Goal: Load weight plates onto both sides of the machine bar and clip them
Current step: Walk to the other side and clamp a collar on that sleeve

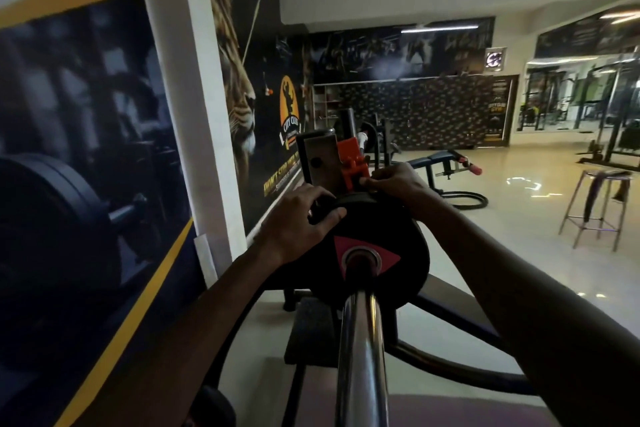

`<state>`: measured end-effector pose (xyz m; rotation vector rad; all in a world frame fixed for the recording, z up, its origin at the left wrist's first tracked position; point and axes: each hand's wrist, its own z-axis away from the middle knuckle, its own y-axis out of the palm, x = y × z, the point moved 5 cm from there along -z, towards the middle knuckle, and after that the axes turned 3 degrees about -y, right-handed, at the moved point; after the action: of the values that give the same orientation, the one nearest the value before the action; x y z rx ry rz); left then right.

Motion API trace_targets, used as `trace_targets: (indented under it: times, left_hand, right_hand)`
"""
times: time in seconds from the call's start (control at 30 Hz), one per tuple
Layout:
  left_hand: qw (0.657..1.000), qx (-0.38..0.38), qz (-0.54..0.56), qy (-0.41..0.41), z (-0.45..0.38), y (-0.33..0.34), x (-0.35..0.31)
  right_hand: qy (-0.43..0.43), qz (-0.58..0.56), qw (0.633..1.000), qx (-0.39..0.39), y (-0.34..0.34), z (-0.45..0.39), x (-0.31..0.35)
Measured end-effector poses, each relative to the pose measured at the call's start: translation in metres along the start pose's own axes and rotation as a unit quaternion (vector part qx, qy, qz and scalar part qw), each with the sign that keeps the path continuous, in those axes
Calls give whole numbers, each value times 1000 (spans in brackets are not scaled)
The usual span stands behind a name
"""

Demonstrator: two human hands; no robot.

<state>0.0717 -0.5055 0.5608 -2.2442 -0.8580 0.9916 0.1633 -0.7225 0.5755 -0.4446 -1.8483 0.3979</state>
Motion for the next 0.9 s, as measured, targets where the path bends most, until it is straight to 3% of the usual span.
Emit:
trace_targets:
  times: [0.17, 0.5, 0.67, 0.9]
  left_hand:
    - [1000, 1, 6, -3, -2, -1, 5]
    - [978, -40, 200, -51, -25, -9, -26]
    - [945, -34, 309, -100, -28, -9, -51]
    - [938, -91, 321, -94, -3, -23, -56]
  right_hand:
    - [-14, 5, 1000, -14, -1, 5, 5]
    - [-152, 88, 963, -206, -35, 35, 48]
    - [-257, 88, 934, -231, -21, 76, 72]
    - [-272, 31, 926, -261, -2, 127, 79]
